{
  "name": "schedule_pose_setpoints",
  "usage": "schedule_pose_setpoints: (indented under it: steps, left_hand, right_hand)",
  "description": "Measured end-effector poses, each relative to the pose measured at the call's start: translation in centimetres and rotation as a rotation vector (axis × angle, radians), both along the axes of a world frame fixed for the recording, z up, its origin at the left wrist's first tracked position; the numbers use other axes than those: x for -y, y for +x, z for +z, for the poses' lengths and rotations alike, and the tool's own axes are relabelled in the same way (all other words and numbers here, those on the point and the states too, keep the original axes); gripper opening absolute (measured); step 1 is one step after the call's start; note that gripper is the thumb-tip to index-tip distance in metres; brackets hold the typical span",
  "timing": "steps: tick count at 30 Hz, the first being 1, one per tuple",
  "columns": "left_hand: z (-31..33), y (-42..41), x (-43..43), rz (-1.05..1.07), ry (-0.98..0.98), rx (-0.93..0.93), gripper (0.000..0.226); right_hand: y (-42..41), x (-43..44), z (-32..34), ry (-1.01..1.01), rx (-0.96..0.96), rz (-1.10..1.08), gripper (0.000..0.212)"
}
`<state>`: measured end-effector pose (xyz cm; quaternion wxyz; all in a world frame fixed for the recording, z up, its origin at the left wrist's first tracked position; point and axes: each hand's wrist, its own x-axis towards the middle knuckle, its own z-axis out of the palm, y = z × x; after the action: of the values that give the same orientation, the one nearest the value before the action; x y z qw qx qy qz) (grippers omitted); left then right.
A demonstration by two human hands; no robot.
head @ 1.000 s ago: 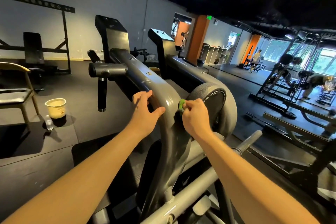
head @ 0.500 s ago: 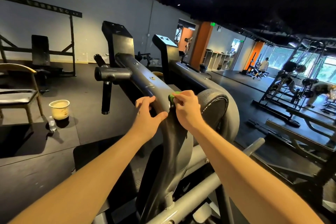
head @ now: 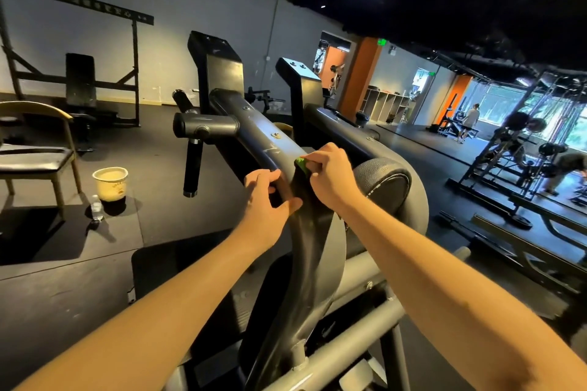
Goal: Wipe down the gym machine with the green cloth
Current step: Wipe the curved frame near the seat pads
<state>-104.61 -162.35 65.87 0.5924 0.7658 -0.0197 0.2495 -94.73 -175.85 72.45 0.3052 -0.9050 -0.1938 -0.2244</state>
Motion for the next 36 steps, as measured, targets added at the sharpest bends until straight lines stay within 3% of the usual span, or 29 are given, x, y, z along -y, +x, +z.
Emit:
schedule_pose_setpoints:
  steps: [4,8,15,19,21,25,28,33,36]
  left_hand:
    - [-0.2,-0.5,-0.1,-0.027,0.004,0.010,0.060]
    - [-0.7,-0.4,-0.6,-0.090,0.012,0.020,0.070]
    - [-1.8,0.8,-0.5,-0.083,-0.003,0.046,0.071]
    - [-2.0,1.2,-0.4,-0.063,-0.022,0.031,0.071]
    - [-2.1,1.2,-0.5,-0.042,-0.027,0.026,0.067]
    - [-3.0,1.0,-0.2,0.012,-0.059,0.100,0.054]
    - [-3.5,0.5,0.1,-0.016,-0.114,0.128,0.052]
    - [-4.1,0.0,-0.2,-0.033,-0.106,0.103,0.036]
    - [-3.5,0.4,-0.7,-0.025,-0.148,0.118,0.026]
  right_hand:
    - [-3.4,2.6,-2.1,-0.094,0.101,0.085,0.025]
    - [-8.0,6.4,-4.8,-0.033,0.125,0.222,0.026]
    - [-3.0,2.5,-1.3,0.000,0.037,0.169,0.031]
    - [1.4,-2.3,0.5,0.030,-0.054,-0.007,0.036]
    - [1.0,-3.4,1.2,0.041,-0.077,-0.028,0.032]
    - [-2.9,-1.5,0.3,0.042,-0.045,0.189,0.034]
    - [-5.4,0.8,-2.8,0.000,-0.015,0.154,0.042]
    - [-10.2,4.1,-8.7,-0.194,0.239,0.131,0.055]
    - [-10.0,3.4,-8.5,-0.272,0.272,0.076,0.058]
